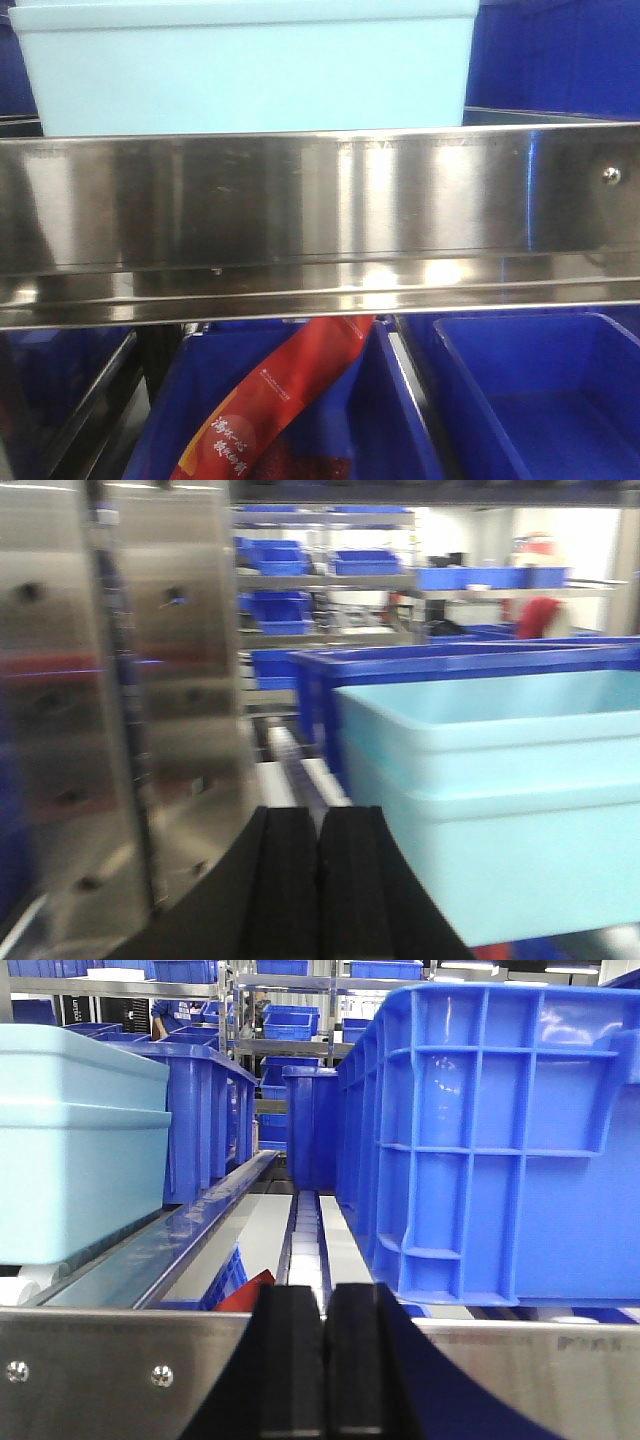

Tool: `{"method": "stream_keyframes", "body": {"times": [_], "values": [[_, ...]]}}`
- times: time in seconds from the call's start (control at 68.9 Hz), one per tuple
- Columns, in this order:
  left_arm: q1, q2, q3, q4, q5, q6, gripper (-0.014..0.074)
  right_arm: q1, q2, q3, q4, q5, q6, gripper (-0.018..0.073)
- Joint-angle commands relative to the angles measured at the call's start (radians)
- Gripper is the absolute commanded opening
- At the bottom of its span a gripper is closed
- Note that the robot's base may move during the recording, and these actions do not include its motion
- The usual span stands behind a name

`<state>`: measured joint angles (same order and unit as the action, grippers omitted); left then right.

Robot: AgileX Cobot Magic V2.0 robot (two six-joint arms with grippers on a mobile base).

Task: Move two blue bins to right shelf middle
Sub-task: 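Withdraw both grippers back from the shelf toward the robot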

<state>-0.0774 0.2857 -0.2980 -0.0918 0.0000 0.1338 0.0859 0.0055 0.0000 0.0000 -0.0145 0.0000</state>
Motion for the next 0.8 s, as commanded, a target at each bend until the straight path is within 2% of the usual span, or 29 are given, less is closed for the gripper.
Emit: {"method": "stream_keyframes", "body": {"times": [0.0,0.058,0.203,0.435,0.784], "values": [[0.049,-0.061,0.046,-0.004,-0.011,0.009,-0.0111,-0.005,-0.005,0.000,0.006,-0.015,0.000,-0.0167],[0.079,-0.117,0.093,0.006,-0.011,0.003,-0.0111,-0.005,-0.005,0.000,0.006,-0.015,0.000,-0.0167],[0.104,-0.214,0.171,0.108,-0.011,-0.134,-0.0111,-0.005,-0.005,0.000,0.006,-0.015,0.000,-0.0167],[0.104,-0.286,0.297,0.086,-0.028,-0.134,-0.0111,-0.005,-0.005,0.000,0.006,-0.015,0.000,-0.0167],[0.102,-0.286,0.298,0.070,-0.011,-0.134,-0.0111,-0.005,-0.005,0.000,0.006,-0.015,0.000,-0.0167]]}}
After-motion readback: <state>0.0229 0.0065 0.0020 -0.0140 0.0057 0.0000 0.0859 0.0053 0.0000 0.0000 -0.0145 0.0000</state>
